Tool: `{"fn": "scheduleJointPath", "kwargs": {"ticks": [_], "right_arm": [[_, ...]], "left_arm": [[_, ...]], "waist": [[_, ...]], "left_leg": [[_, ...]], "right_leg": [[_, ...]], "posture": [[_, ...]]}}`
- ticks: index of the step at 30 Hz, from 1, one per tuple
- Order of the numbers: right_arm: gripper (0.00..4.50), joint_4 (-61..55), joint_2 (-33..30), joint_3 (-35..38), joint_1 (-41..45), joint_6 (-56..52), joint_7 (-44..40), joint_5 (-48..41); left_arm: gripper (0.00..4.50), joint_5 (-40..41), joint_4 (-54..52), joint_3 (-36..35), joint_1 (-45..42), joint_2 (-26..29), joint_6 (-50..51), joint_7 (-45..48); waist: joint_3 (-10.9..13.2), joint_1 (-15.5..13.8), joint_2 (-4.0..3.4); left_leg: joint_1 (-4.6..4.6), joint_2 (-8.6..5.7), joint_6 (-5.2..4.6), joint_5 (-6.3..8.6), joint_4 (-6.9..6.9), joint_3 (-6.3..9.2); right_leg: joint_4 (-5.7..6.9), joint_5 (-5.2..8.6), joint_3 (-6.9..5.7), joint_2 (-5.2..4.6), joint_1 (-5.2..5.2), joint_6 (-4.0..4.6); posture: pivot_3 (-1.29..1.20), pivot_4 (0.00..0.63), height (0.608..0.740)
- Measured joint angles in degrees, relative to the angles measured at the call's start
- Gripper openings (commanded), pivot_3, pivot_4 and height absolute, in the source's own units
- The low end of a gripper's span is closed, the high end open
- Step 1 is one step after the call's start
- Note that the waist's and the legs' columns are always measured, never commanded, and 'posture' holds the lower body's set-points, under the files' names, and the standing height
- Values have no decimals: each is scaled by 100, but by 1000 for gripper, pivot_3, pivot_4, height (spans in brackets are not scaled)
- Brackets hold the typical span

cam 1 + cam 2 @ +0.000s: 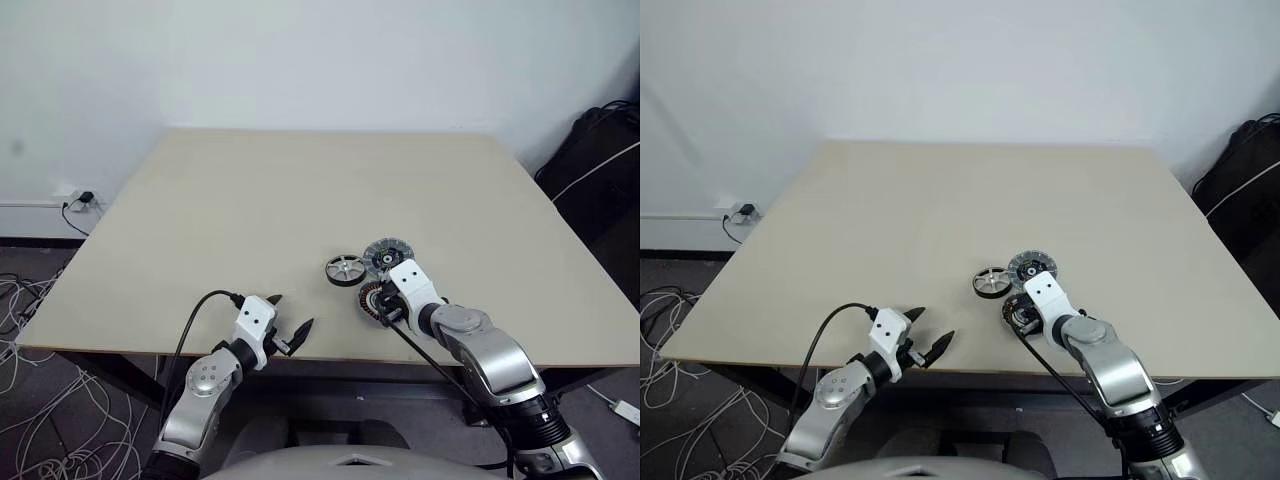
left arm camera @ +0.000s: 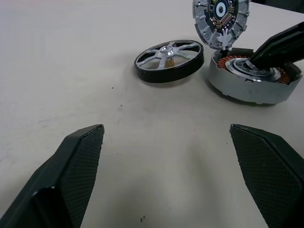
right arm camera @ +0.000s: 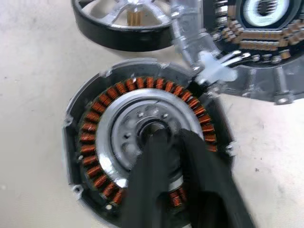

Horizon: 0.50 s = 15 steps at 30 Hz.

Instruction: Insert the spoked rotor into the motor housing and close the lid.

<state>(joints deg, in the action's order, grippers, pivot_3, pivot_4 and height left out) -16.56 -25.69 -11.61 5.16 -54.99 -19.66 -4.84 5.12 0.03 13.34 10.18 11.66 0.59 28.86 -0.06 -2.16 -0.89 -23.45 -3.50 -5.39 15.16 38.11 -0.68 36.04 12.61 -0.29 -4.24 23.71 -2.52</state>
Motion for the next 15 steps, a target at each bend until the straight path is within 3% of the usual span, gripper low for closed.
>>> {"fn": "scheduleJointPath", "kwargs": {"ticks": [1,15], "right_arm": [[1397,0,0,30,0,0,13,6],[1397,-13,19,76,30,11,43,25]], "left_arm": [[4500,0,0,0,0,3,0,1],[4500,0,0,-1,-10,7,1,4]], "waist": [[0,0,0],[0,0,-1]], "left_leg": [[0,0,0,0,0,0],[0,0,0,0,0,0]], "right_leg": [[0,0,0,0,0,0],[-1,0,0,0,0,0]], "posture": [[0,0,740],[0,0,740]]}}
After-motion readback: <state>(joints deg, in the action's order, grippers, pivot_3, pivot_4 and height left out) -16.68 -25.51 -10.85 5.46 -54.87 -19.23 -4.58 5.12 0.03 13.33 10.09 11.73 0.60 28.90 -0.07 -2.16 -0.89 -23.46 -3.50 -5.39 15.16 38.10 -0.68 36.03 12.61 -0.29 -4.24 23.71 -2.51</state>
